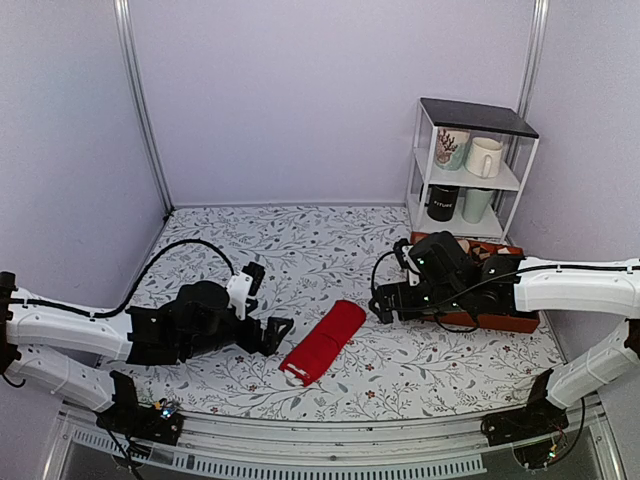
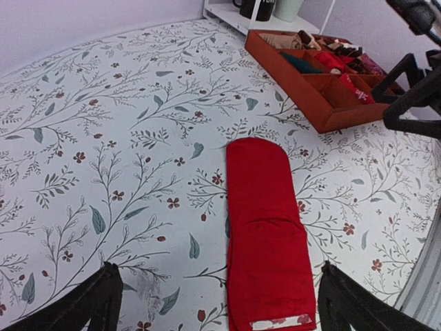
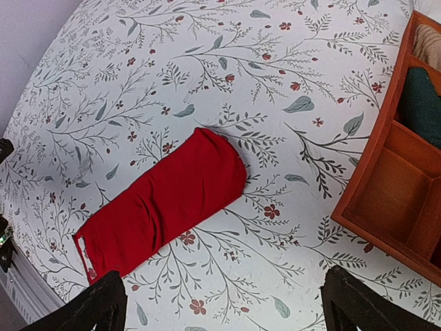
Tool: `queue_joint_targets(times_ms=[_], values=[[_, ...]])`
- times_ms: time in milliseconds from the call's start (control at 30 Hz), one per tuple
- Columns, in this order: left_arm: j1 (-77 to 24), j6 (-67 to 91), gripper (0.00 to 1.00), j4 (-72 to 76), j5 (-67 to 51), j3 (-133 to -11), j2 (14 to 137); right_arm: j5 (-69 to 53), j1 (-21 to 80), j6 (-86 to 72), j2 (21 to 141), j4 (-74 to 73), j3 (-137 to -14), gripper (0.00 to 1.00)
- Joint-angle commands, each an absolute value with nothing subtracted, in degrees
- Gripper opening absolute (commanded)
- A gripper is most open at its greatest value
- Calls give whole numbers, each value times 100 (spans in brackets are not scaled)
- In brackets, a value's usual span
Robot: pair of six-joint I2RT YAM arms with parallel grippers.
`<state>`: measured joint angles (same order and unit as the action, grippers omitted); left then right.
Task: Roll the socks
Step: Adjust the sock at the center of the board.
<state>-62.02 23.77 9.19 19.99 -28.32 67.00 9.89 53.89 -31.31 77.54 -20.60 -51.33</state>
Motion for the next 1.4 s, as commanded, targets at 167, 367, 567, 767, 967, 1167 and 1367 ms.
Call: queue_joint_targets(times_ms=[167,367,567,767,967,1167,1367], values=[[-6125,2269,99,1090,1942,-2730,6722,965,5371,-3202,7833,-1924,-5019,100],[-6119,2280,100,1064,1883,-2639,6597,793,5375,-3359,8187,-1592,-5044,100],[-6126,2301,100,1027,1821,-2532,6451,367,5523,-3864,8906,-1281,-5064,98],[-6123,2352,100,1129,1771,-2286,6355,474,5963,-3818,9746,-1643,-5815,96],[-6129,2336,100,996,1828,-2176,6170,326,6131,-3698,10328,-1803,-6225,93],[-6132,2368,100,932,1858,-1990,5749,628,6231,-3279,11024,-2424,-6860,87],[-6130,2424,100,809,1873,-1857,5480,806,6227,-2822,11365,-2610,-7097,84]])
